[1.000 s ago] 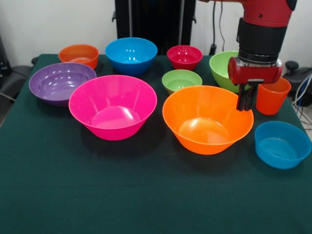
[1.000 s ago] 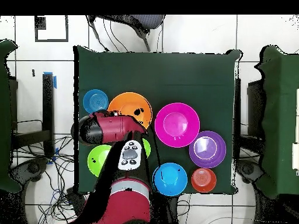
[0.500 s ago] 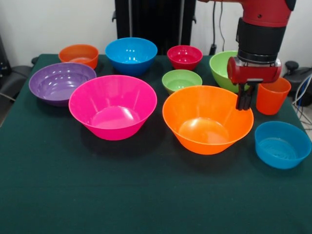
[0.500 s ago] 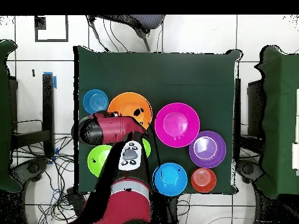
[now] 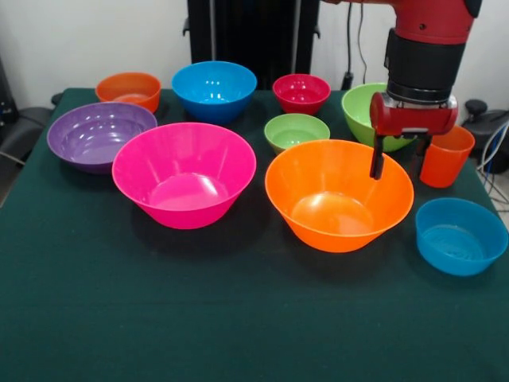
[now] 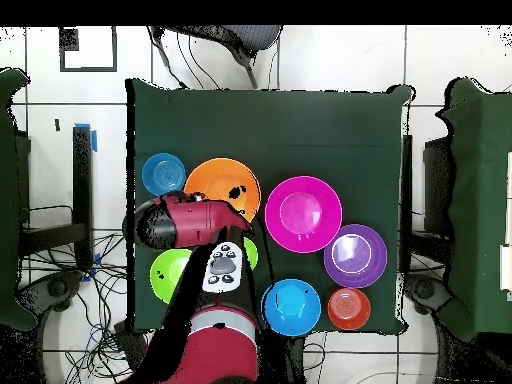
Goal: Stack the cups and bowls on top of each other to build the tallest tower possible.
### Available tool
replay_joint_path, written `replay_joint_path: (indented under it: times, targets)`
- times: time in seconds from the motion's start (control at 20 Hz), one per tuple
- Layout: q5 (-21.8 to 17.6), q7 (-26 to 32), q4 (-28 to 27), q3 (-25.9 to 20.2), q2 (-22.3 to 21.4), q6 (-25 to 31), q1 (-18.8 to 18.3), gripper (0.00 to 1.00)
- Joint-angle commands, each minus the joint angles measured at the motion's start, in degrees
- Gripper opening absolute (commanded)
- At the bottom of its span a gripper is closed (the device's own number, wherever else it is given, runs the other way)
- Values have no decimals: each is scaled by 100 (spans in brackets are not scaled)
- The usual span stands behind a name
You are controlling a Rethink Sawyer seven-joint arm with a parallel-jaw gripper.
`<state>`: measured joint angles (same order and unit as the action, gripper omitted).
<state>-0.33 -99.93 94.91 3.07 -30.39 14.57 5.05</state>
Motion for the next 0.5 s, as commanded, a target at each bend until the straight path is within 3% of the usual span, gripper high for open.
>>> replay_joint_path:
  times: [0.05, 0.5]
  targets:
    - [-36, -761, 248, -328, 200, 246, 143, 100]
    - [4, -895, 241, -243, 265, 60, 266, 100]
